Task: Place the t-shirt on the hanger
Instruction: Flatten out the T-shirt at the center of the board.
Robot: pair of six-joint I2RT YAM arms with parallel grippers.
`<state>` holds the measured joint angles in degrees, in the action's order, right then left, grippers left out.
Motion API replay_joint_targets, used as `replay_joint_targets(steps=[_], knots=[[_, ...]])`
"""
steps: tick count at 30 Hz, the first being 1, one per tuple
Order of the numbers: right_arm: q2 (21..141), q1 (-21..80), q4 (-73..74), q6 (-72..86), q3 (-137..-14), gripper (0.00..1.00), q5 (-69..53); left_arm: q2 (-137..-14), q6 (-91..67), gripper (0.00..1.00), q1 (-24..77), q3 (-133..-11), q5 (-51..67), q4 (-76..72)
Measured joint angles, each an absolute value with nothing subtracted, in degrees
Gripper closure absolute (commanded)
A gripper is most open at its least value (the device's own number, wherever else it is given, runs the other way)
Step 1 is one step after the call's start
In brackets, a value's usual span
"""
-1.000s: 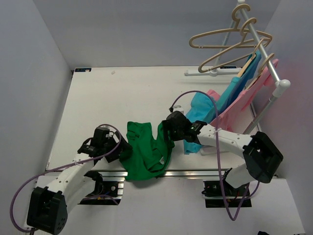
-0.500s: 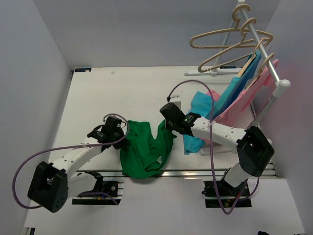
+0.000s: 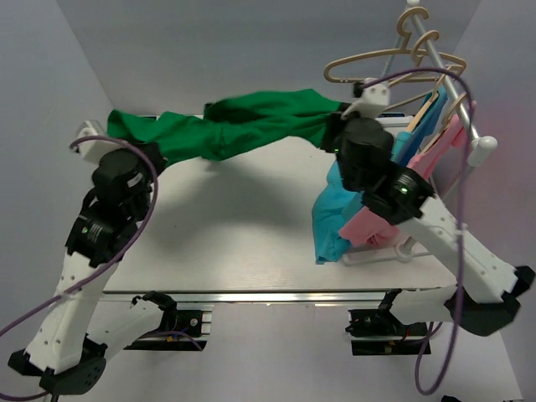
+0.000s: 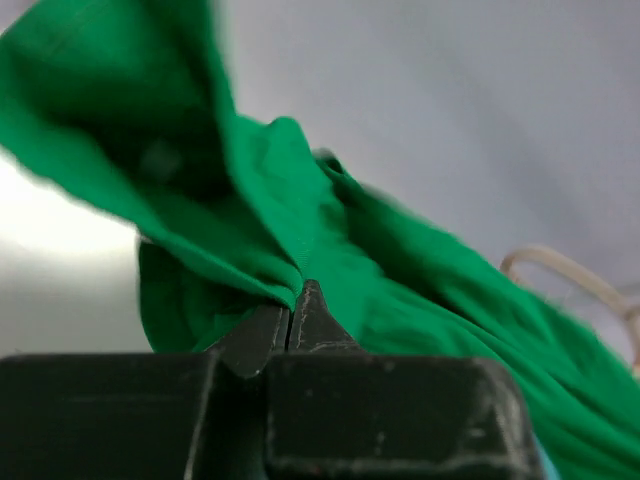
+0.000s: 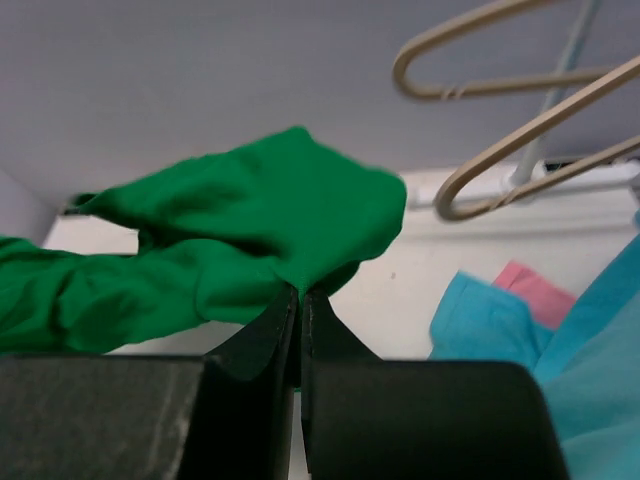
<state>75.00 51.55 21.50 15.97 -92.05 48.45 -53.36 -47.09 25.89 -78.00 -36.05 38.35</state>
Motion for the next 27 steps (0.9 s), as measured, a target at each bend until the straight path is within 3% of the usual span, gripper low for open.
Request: replay_joint_targets(steps=[7, 15, 22, 27], knots=[[65.67, 51.51, 19.77, 11.92, -91.94, 1.00, 51.40, -47.00, -45.69, 1.00, 25.87, -81.30, -47.20, 42.74], [70.76, 51.37, 17.52, 5.65, -92.66, 1.00, 55.68, -50.41, -42.98, 1.00, 25.89, -83.90, -52.47, 43.27], [85.52, 42.19, 12.69, -0.14, -104.68, 1.00, 51.07, -64.36, -35.51, 1.00, 24.25, -89.73, -52.45, 34.15], [99.09, 32.93, 10.20, -0.86, -119.48, 1.00, 40.95, -84.27, -33.23, 1.00, 9.06, -105.51, -37.26, 32.21]])
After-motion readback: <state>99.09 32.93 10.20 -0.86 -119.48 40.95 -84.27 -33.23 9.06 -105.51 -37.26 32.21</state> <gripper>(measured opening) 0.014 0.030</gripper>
